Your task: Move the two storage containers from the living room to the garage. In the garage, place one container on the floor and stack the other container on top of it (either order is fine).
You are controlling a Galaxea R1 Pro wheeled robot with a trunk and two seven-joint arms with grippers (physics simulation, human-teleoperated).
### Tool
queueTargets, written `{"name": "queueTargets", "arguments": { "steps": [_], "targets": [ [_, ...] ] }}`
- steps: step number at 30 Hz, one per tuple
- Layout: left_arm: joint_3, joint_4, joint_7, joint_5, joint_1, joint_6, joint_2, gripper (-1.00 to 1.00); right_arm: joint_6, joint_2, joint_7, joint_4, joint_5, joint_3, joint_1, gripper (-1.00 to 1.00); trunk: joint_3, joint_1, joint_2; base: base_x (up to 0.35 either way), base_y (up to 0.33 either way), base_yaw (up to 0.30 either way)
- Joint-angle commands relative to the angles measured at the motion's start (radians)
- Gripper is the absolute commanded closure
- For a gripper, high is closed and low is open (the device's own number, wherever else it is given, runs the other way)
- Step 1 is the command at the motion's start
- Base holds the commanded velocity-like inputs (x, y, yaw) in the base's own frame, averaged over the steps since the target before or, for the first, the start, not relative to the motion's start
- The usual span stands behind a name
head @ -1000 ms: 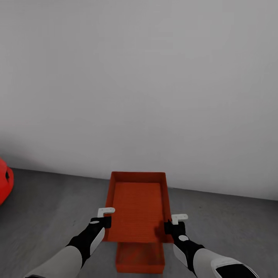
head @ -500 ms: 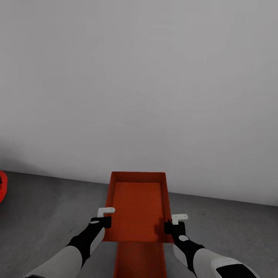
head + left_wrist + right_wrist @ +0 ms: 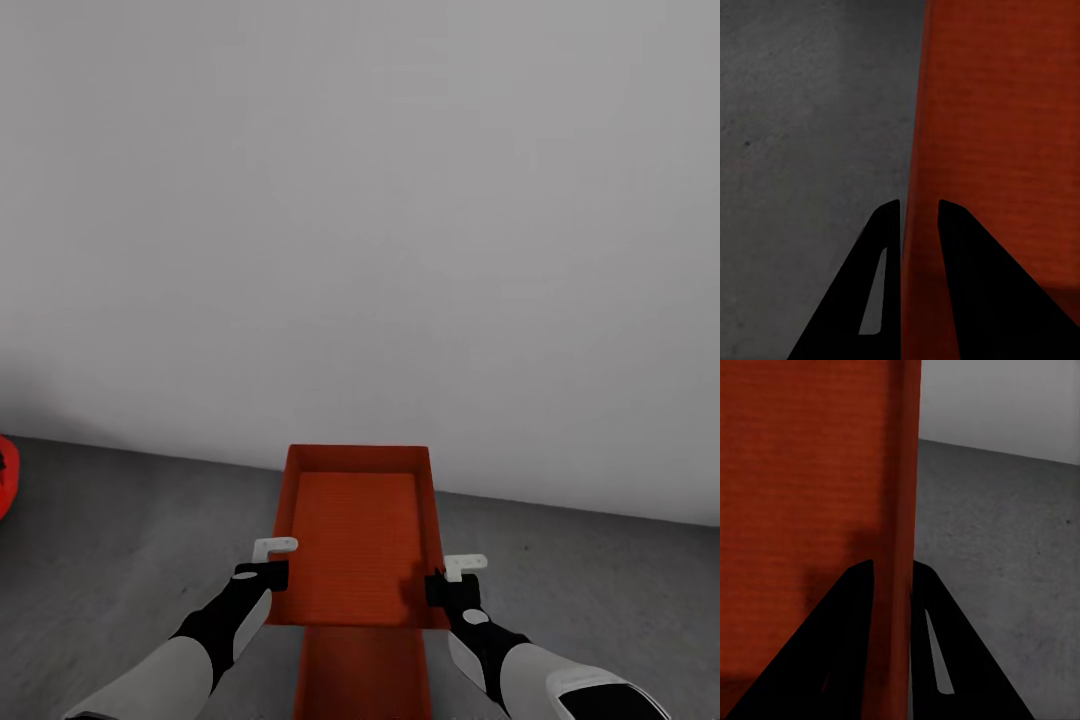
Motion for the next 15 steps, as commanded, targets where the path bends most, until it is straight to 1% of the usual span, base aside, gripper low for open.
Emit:
{"name": "queueTargets", "arguments": {
  "steps": [1,15],
  "targets": [
    [0.046,-0.036,0.013,-0.007,-0.001,0.005,0.002,1.00,-0.004,-0.005,-0.004,0.003,-0.017,-0.053,0.000,1.00,-0.004,0.000,-0.002,0.000,0.000,0.000],
    [0.046,-0.037,0.013,-0.007,-0.001,0.005,0.002,1.00,-0.004,-0.005,-0.004,0.003,-0.017,-0.053,0.000,1.00,-0.026,0.000,-0.002,0.000,0.000,0.000]
  ]
}}
